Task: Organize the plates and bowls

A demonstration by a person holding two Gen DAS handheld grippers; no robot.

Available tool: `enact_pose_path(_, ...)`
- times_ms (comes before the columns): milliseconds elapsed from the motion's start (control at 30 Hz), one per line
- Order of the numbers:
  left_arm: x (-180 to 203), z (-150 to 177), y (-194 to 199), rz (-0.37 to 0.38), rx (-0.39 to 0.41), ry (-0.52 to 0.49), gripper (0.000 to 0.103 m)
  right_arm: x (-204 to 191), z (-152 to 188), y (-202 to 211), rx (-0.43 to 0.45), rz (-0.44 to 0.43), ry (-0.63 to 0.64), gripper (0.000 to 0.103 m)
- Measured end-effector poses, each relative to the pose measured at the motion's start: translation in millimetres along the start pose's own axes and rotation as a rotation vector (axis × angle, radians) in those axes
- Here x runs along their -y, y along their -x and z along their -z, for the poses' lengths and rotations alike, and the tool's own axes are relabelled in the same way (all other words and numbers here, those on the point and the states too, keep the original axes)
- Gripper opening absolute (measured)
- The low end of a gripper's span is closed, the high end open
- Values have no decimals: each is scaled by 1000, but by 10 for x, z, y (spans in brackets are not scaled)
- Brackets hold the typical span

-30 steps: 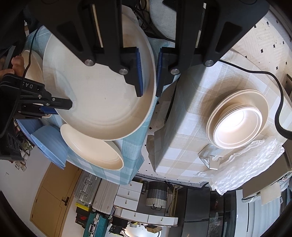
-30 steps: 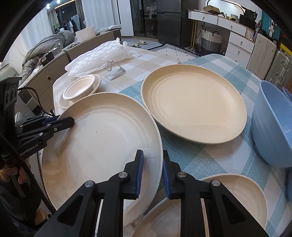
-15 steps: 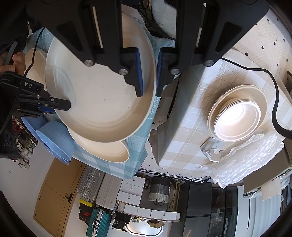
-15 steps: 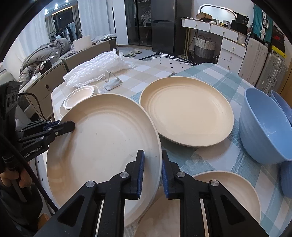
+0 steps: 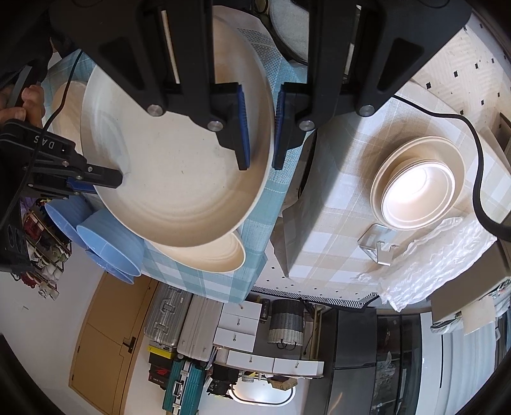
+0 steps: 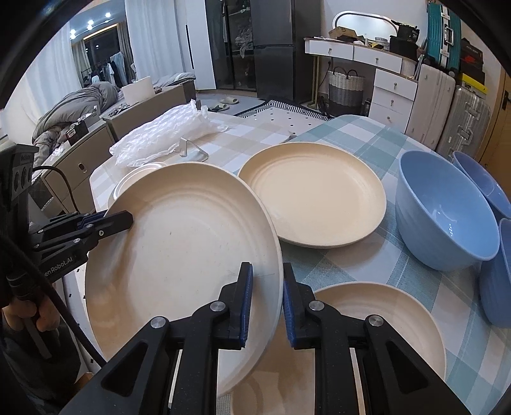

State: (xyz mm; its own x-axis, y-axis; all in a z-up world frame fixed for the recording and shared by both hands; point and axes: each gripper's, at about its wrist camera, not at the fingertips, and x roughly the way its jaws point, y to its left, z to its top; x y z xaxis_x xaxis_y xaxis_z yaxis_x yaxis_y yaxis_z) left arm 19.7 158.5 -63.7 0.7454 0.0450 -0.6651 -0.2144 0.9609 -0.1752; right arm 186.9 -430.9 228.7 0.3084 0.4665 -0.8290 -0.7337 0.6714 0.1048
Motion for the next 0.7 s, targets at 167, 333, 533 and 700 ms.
enact_pose_path(167,139,-35,47,12,3,-19,11,78,19,142,21,10,-22,18)
enact_pose_path(333,312,-89,112,27,10,-39,11,163,48,277,29,29,-44,18)
enact_pose_path(533,556,-140,124,42,2,-66,11,329,153,437,49,51,-72,18)
enact_pose_path(700,781,-163,78,55,-7,-97,11,478,282,515,52,65,-111,18)
